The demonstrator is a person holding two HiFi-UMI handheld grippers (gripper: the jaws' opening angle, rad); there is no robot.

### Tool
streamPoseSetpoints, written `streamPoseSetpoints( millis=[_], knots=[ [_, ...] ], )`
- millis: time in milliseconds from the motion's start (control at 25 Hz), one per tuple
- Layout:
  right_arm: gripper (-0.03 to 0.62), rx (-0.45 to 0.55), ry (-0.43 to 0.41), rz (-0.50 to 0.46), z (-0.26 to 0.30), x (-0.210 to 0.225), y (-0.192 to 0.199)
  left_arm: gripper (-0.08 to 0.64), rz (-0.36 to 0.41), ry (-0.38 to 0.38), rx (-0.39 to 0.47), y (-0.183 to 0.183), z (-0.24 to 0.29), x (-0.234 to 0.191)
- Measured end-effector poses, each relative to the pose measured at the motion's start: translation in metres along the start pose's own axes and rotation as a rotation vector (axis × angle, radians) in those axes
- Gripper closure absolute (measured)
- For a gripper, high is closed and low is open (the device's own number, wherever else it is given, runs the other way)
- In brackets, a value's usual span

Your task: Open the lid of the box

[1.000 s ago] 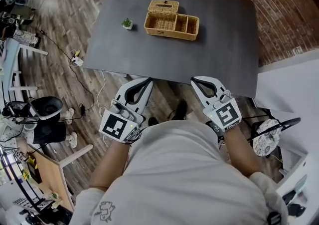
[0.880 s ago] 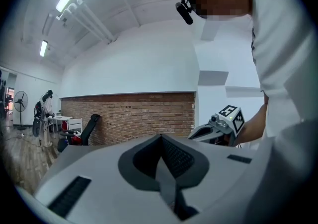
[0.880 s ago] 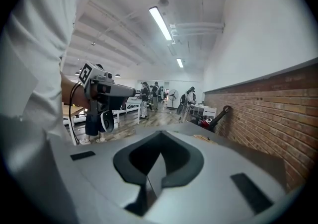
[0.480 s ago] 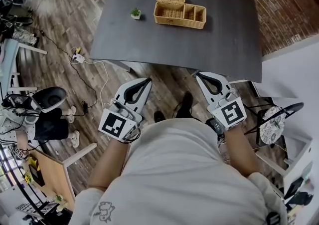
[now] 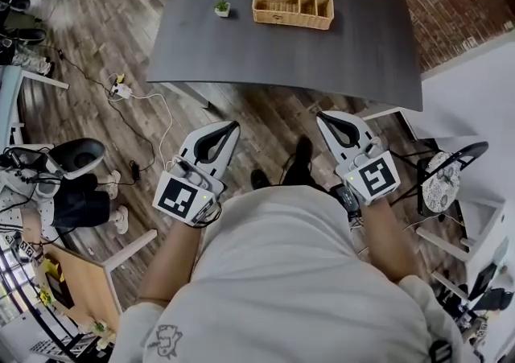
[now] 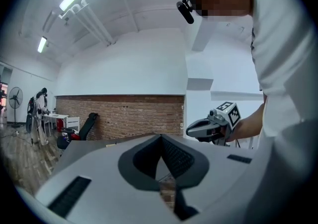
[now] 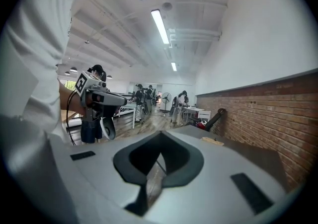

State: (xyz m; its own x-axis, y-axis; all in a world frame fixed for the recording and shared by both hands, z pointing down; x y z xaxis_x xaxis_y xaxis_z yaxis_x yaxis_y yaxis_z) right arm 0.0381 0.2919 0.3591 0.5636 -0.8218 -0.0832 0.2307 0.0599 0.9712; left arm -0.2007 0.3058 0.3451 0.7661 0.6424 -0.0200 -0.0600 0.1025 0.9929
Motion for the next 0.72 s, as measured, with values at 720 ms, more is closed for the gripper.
streamPoseSetpoints(
  millis=[720],
  knots=[
    [0.588,0.008,-0.010,-0.007,0.009,-0.030,-0.003,0.549,-0.005,0.008,0.028,-0.001,-0.024,-0.013]
  ],
)
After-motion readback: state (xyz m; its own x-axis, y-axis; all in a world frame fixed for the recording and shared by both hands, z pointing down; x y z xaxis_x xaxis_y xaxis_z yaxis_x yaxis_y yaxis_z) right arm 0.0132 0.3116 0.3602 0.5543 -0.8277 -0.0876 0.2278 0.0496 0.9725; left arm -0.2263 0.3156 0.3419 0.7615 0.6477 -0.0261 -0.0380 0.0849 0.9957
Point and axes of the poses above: the fingertips, and each gripper's own axes: z forward along the fingers, x to its right, y out of its underside, the point moved 6 cm from there along -z, backward along the fingers, and after that the axes turned 9 degrees about -y, right-handed, at the moved point
